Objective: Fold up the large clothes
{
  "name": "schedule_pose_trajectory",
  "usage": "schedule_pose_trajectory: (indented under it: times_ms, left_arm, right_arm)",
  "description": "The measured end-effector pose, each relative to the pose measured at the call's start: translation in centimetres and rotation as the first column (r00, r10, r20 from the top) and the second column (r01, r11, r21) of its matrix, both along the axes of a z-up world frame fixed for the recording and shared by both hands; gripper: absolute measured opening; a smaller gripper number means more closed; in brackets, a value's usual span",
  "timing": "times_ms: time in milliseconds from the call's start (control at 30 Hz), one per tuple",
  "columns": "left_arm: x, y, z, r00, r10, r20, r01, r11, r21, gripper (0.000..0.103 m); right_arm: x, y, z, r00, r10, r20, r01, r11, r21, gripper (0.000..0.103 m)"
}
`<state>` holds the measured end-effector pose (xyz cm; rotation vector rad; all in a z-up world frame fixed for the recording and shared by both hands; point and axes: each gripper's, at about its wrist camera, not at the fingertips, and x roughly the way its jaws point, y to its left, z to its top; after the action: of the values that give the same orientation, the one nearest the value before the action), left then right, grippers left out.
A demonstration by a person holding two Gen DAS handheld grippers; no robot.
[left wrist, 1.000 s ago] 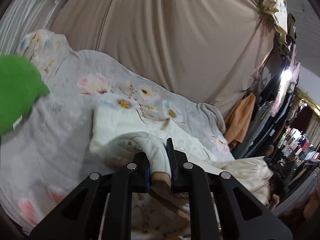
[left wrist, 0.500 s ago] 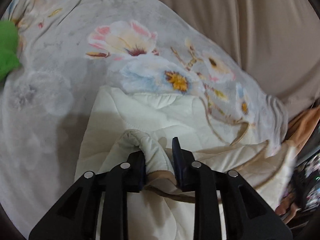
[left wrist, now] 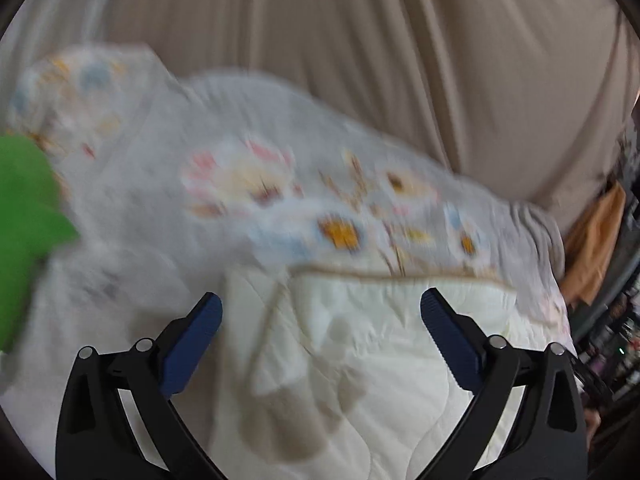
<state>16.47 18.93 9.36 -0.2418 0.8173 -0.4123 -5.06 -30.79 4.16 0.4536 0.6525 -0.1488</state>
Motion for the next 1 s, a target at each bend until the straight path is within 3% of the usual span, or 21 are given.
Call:
schedule_pose_trajectory:
  times_ms: [67, 100, 133, 167, 200, 233, 267, 333, 400, 467, 567, 633, 733, 833, 933, 1000]
  left_arm:
    - [1.9, -1.6, -3.3, 0.991, -0.049, -0.127, 0.049, 0.999, -0.003, 0.097]
    - [2.3, -2.1, -4.4, 0.986, -0.054, -0.16, 0.056, 0.998, 0.003, 0.095]
    - [2.5, -2.4, -5.3, 0.983, -0.053, -0.178, 0.055, 0.998, 0.011, 0.081]
    - [2.6, -2.7, -5.9, 0.979, -0.067, -0.192, 0.073, 0.997, 0.023, 0.056]
    - [2.5, -2.7, -5.9, 0.978, -0.076, -0.193, 0.081, 0.997, 0.018, 0.044]
    - [2.2, -2.3, -5.6, 0.981, -0.067, -0.18, 0.069, 0.998, 0.007, 0.022]
    - [1.7, -1.7, -4.7, 0.989, -0.047, -0.143, 0.047, 0.999, -0.001, 0.018]
    - [0.6, -0.8, -2.8, 0.997, -0.034, -0.073, 0.033, 0.999, -0.023, 0.016]
    - [0.0, -0.7, -1.4, 1.0, -0.013, -0.023, 0.013, 1.0, -0.002, 0.015]
    - [0.5, -1.3, -2.0, 1.0, 0.015, -0.023, -0.013, 0.997, 0.075, 0.016]
    - [2.7, -2.4, -6.5, 0.99, 0.022, -0.137, -0.003, 0.991, 0.136, 0.019]
    - [2.8, -2.9, -7.9, 0.991, 0.022, -0.13, -0.002, 0.988, 0.156, 0.023]
    - [2.3, -3.5, -7.4, 0.996, 0.037, -0.085, -0.017, 0.974, 0.225, 0.029]
    - [0.9, -2.3, -5.3, 0.995, 0.093, -0.022, -0.084, 0.961, 0.265, 0.046]
    - [-1.0, -1.4, -2.0, 0.99, 0.114, 0.084, -0.134, 0.951, 0.279, 0.046]
    - [-2.5, -2.3, 0.5, 0.98, 0.106, 0.166, -0.152, 0.944, 0.293, 0.047]
  right_arm:
    - [1.5, 0.1, -0.9, 0.999, 0.02, -0.027, -0.019, 0.999, 0.05, 0.072]
    - [2.1, 0.3, -1.2, 0.999, 0.032, -0.041, -0.03, 0.998, 0.06, 0.06]
    - [2.8, 0.7, -1.2, 0.997, 0.061, -0.048, -0.058, 0.996, 0.063, 0.041]
    - [3.3, 1.2, -0.9, 0.995, 0.088, -0.055, -0.085, 0.995, 0.053, 0.013]
    - [3.1, 1.8, 0.0, 0.996, 0.083, -0.027, -0.083, 0.996, 0.023, 0.012]
    - [2.4, 2.5, 1.7, 0.995, 0.088, 0.037, -0.087, 0.996, -0.015, 0.011]
    - [1.7, 3.2, 3.1, 0.99, 0.102, 0.1, -0.099, 0.994, -0.036, 0.01]
    - [-0.6, 4.1, 6.5, 0.955, 0.132, 0.265, -0.12, 0.991, -0.063, 0.009]
    - [-1.0, 4.5, 7.6, 0.945, 0.113, 0.308, -0.083, 0.991, -0.107, 0.009]
    - [1.4, 3.6, 5.8, 0.979, 0.053, 0.195, -0.022, 0.987, -0.158, 0.009]
    - [6.2, 1.8, -1.5, 0.997, 0.003, -0.083, -0.014, 0.991, -0.132, 0.009]
    - [7.2, 2.2, -4.2, 0.99, 0.004, -0.138, -0.024, 0.989, -0.144, 0.01]
    - [7.2, 3.1, -3.1, 0.986, -0.025, -0.167, -0.015, 0.972, -0.235, 0.016]
    - [5.4, 2.3, -1.3, 0.987, -0.09, -0.134, 0.056, 0.969, -0.241, 0.028]
    - [2.8, 2.7, 1.9, 0.989, -0.15, -0.019, 0.14, 0.956, -0.257, 0.031]
    - [2.1, 4.7, 4.4, 0.992, -0.115, 0.048, 0.124, 0.951, -0.283, 0.037]
